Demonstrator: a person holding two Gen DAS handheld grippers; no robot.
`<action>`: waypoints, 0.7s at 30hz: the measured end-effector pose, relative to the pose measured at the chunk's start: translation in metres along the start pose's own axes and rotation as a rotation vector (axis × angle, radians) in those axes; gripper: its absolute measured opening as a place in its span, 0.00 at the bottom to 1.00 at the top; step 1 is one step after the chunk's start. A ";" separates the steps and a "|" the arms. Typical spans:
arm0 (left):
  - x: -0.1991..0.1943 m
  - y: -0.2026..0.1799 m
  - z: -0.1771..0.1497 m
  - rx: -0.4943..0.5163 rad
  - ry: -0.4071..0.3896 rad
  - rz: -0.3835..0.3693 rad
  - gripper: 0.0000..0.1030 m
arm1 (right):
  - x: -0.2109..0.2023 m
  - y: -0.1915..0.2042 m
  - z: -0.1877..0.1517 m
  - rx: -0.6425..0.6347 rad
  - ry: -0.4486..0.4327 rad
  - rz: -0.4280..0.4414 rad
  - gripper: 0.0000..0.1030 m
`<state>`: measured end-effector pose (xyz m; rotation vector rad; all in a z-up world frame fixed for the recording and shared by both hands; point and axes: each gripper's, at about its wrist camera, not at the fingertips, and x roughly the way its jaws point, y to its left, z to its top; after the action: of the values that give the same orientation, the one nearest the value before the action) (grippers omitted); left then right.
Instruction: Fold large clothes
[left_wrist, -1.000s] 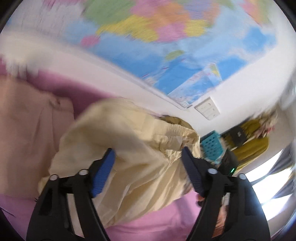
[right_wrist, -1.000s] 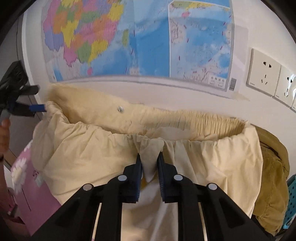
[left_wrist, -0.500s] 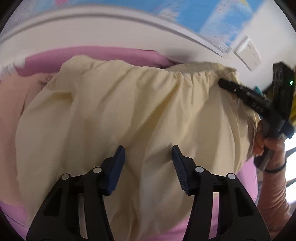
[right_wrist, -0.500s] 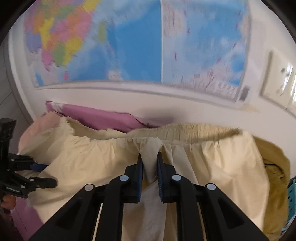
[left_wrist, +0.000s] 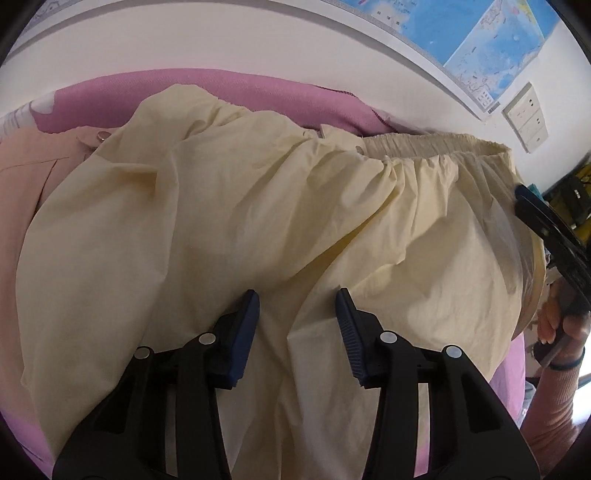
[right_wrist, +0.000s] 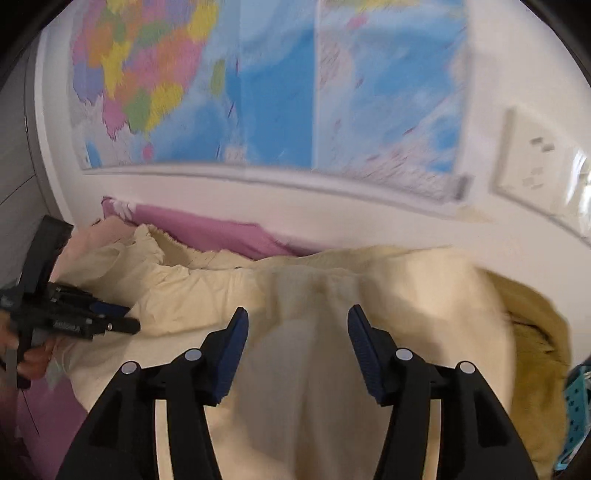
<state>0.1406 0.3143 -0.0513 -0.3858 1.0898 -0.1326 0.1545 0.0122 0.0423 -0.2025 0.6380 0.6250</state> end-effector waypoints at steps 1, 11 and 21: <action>0.001 0.001 0.001 -0.002 0.000 -0.007 0.43 | -0.001 -0.007 -0.004 0.006 0.015 -0.015 0.53; -0.036 -0.011 -0.019 0.019 -0.135 0.013 0.51 | -0.001 -0.051 -0.032 0.233 0.090 0.070 0.59; -0.117 0.022 -0.125 -0.017 -0.295 -0.175 0.74 | -0.091 -0.073 -0.143 0.552 0.091 0.423 0.77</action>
<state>-0.0255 0.3387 -0.0113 -0.4995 0.7658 -0.2138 0.0705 -0.1417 -0.0156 0.4330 0.9267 0.8211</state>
